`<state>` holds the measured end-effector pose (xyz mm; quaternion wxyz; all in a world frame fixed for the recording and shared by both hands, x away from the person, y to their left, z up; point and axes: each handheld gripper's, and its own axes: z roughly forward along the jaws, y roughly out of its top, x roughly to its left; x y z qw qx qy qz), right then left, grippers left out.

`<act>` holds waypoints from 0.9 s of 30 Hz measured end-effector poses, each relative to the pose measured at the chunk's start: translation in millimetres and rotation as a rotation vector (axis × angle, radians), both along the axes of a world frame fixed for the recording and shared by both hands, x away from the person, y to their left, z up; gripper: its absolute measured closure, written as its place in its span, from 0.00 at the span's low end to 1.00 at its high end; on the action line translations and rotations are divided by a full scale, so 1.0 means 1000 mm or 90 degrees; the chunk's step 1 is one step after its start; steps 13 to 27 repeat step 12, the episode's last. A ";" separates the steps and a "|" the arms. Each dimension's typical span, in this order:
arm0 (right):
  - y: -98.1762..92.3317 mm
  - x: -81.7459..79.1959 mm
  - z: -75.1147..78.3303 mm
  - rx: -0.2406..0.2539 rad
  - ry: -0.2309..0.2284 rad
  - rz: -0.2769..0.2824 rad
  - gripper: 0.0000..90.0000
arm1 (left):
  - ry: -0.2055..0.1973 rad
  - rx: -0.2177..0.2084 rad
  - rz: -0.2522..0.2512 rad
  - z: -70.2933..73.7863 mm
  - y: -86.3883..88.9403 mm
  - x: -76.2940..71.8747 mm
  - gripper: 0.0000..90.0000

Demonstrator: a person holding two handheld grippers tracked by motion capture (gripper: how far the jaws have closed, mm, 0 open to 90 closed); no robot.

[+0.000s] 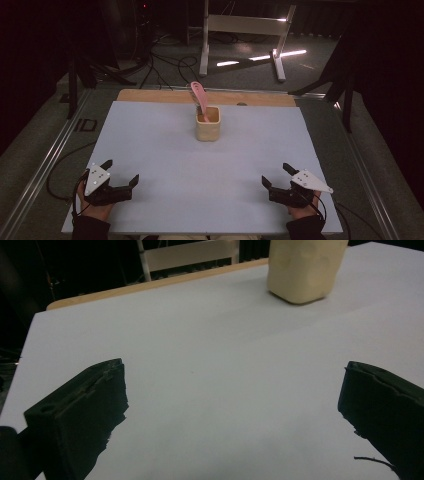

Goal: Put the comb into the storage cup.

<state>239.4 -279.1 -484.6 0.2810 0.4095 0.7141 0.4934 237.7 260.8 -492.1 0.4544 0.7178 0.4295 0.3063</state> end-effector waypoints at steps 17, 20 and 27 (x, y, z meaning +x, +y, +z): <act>-0.006 0.001 -0.002 0.002 0.001 -0.010 0.11 | -0.005 -0.002 0.026 -0.001 0.003 0.000 0.00; -0.006 0.001 -0.002 0.002 0.001 -0.010 0.11 | -0.005 -0.002 0.026 -0.001 0.003 0.000 0.00; -0.006 0.001 -0.002 0.002 0.001 -0.010 0.11 | -0.005 -0.002 0.026 -0.001 0.003 0.000 0.00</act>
